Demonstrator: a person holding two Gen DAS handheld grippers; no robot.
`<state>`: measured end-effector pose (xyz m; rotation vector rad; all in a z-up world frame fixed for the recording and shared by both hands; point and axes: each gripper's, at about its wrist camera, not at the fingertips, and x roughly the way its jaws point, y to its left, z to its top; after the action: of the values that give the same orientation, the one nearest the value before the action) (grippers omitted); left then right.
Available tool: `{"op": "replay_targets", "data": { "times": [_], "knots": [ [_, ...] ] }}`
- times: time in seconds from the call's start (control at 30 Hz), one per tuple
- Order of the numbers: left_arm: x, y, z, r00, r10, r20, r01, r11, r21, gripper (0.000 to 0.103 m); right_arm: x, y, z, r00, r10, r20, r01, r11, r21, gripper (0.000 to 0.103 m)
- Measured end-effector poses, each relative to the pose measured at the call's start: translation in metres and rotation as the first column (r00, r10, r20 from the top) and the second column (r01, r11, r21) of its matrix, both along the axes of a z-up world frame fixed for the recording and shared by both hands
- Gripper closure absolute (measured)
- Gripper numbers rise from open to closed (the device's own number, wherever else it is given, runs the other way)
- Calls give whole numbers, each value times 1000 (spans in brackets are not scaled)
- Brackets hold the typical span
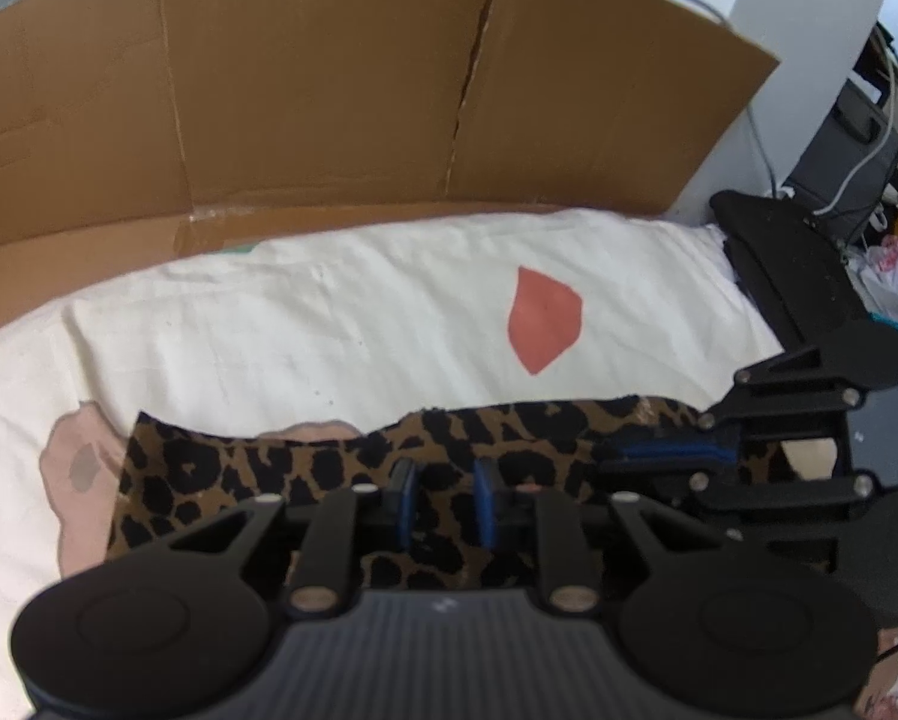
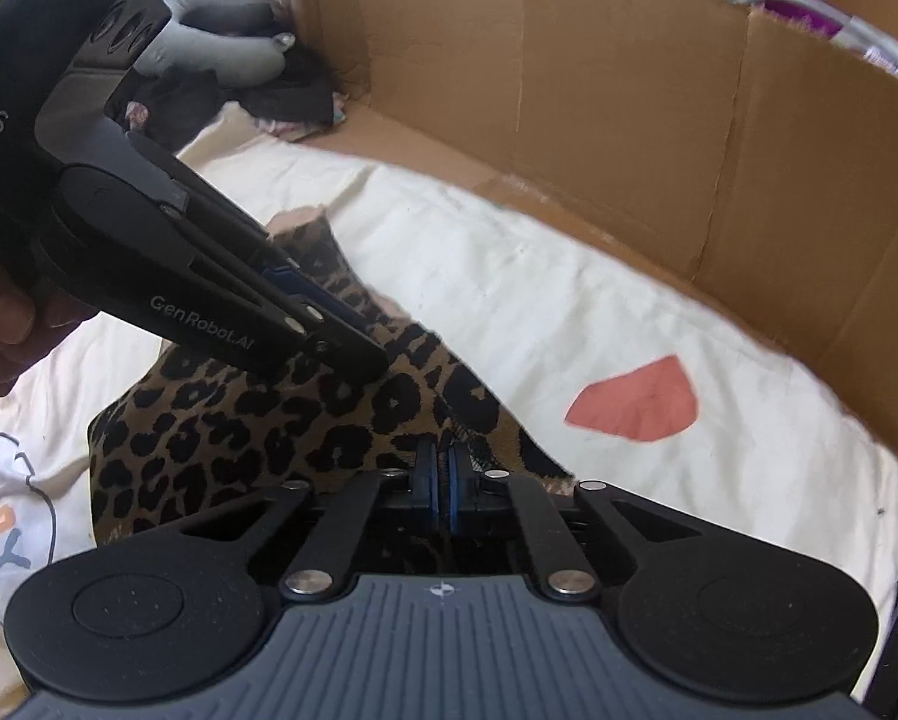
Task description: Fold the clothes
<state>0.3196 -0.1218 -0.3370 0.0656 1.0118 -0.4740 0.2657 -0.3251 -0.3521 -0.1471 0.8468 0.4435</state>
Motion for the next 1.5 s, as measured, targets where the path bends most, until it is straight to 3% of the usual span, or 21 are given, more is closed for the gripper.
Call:
{"op": "replay_targets", "data": {
  "times": [0.23, 0.57, 0.67, 0.77, 0.97, 1.37, 1.5],
  "knots": [
    [-8, -9, 15, 997, -66, 48, 67, 998, -16, 82, 4, -4, 14, 998, -46, 53, 46, 999, -13, 102],
    [-6, -16, -17, 996, -87, 21, 86, 996, 27, 81, 7, -17, 11, 990, -128, 61, 127, 992, 29, 102],
    [-1, -16, -22, 997, -70, 22, 70, 997, 33, 87, 0, -26, 20, 981, -184, 61, 180, 981, 67, 101],
    [4, -16, -27, 998, -61, 19, 60, 998, 31, 90, -16, -21, 25, 984, -168, 53, 163, 982, 93, 100],
    [5, -17, -28, 998, -63, 25, 62, 997, 39, 91, -31, 4, -7, 994, -111, -15, 111, 994, 16, 100],
    [-14, -9, -8, 991, -100, 87, 97, 995, 38, 91, -11, -16, -28, 975, -222, -4, 222, 975, -3, 98],
    [-18, -13, -19, 989, -125, 79, 117, 988, 97, 90, -5, -20, -31, 969, -247, -13, 247, 969, 7, 98]
  ]
}}
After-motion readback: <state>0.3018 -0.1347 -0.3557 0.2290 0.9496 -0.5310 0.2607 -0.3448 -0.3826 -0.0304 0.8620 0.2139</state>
